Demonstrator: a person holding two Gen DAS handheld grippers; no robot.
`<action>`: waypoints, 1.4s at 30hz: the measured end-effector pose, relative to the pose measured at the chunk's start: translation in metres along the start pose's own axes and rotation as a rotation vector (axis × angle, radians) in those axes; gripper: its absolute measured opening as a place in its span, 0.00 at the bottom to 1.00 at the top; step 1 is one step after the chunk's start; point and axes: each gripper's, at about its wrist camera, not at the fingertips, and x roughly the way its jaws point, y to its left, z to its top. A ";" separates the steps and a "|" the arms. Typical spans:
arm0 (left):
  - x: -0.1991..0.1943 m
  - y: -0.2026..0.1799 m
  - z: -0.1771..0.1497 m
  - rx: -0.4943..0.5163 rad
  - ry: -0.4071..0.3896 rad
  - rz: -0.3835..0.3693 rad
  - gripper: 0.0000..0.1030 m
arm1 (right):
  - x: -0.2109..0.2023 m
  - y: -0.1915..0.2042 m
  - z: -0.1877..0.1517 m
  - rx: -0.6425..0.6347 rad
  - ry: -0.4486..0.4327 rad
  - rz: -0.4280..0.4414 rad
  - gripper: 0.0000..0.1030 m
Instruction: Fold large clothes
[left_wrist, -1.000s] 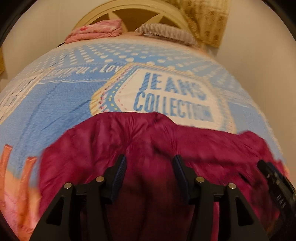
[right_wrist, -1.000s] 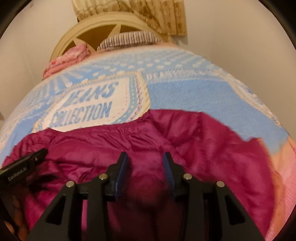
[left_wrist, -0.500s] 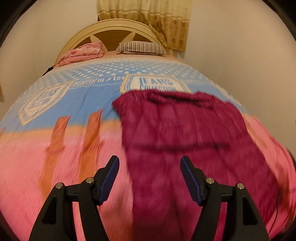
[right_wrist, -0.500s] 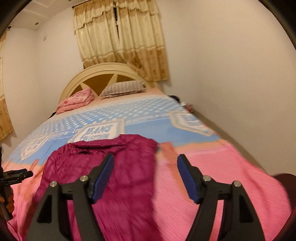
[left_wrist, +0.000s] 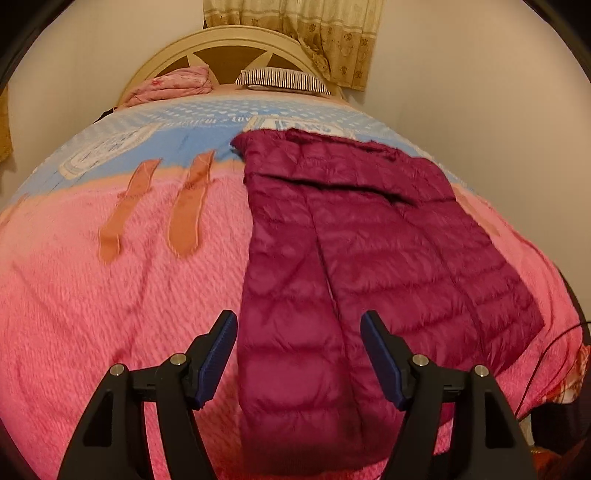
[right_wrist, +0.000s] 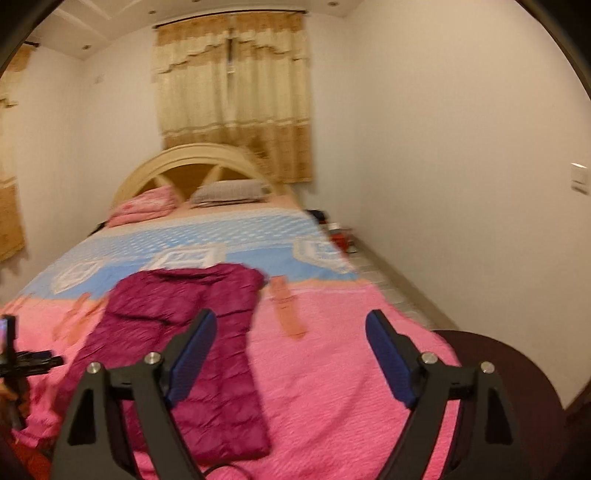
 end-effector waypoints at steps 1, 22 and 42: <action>0.003 -0.002 -0.005 -0.002 0.016 0.003 0.68 | 0.006 0.004 -0.004 -0.013 0.024 0.033 0.87; 0.020 0.019 -0.042 -0.100 0.065 -0.042 0.71 | 0.192 0.043 -0.144 -0.040 0.637 0.136 0.70; 0.010 0.025 -0.057 -0.172 0.062 -0.208 0.72 | 0.169 0.040 -0.162 0.074 0.640 0.308 0.25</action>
